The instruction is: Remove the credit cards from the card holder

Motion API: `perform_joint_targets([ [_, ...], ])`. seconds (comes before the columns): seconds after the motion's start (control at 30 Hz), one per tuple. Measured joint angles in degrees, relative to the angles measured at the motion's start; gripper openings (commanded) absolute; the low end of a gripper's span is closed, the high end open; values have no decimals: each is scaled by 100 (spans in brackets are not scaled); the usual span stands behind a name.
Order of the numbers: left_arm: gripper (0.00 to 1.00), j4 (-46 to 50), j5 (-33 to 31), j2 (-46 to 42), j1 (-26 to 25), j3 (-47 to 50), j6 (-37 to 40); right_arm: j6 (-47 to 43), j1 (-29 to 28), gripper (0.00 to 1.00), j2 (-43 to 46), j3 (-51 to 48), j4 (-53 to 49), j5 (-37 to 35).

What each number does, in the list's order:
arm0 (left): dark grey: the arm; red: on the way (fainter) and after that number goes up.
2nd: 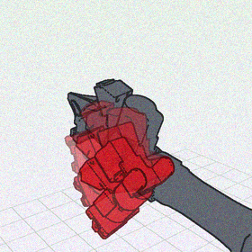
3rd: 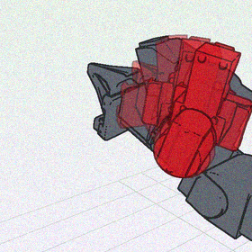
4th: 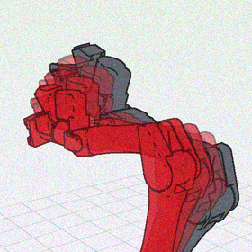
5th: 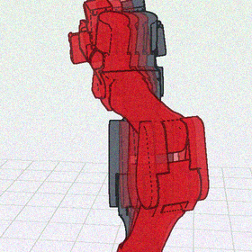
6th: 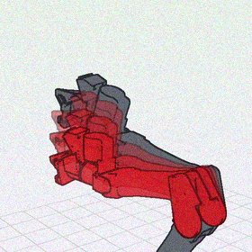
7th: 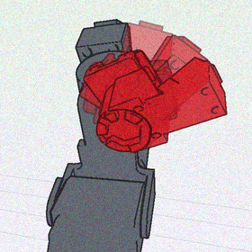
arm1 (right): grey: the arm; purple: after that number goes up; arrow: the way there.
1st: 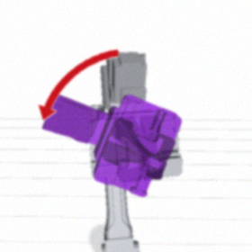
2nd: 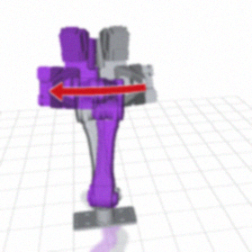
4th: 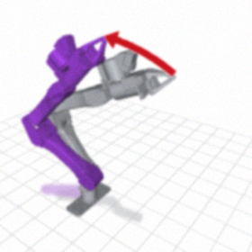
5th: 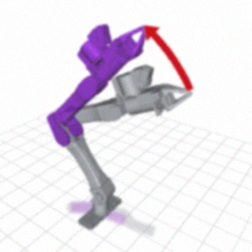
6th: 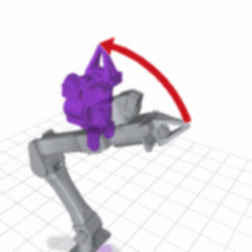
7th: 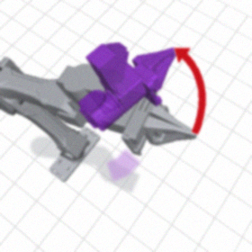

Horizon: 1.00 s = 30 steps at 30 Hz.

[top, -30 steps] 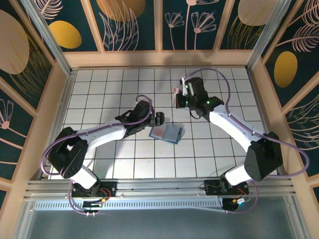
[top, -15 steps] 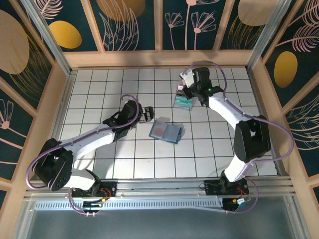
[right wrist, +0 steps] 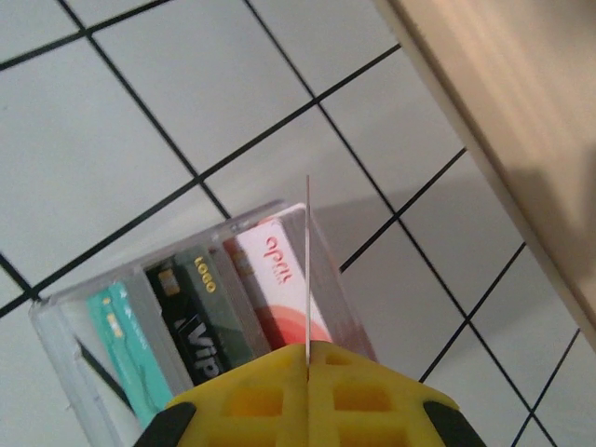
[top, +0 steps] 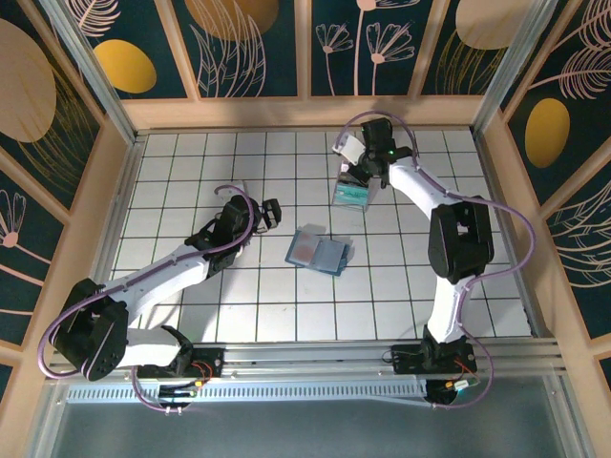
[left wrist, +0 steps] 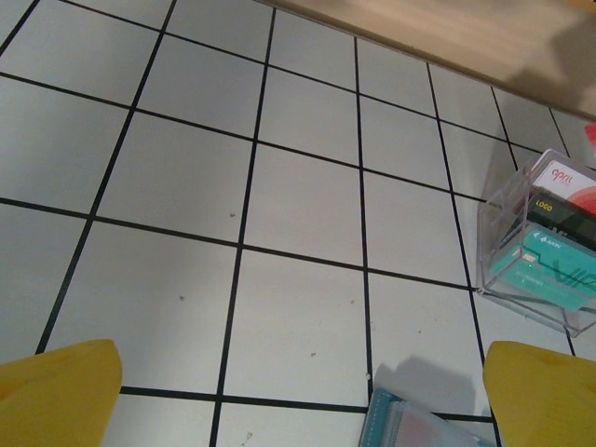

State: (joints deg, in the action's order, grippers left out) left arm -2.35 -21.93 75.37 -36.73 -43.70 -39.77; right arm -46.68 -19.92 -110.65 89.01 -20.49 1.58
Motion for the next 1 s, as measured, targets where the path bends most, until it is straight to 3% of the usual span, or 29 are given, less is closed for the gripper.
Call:
perform_joint_targets([
  [1.0, 99, -46, -13, 57, 98, 0, 4, -304, 151, 0, -332, 345, -433, 107],
])
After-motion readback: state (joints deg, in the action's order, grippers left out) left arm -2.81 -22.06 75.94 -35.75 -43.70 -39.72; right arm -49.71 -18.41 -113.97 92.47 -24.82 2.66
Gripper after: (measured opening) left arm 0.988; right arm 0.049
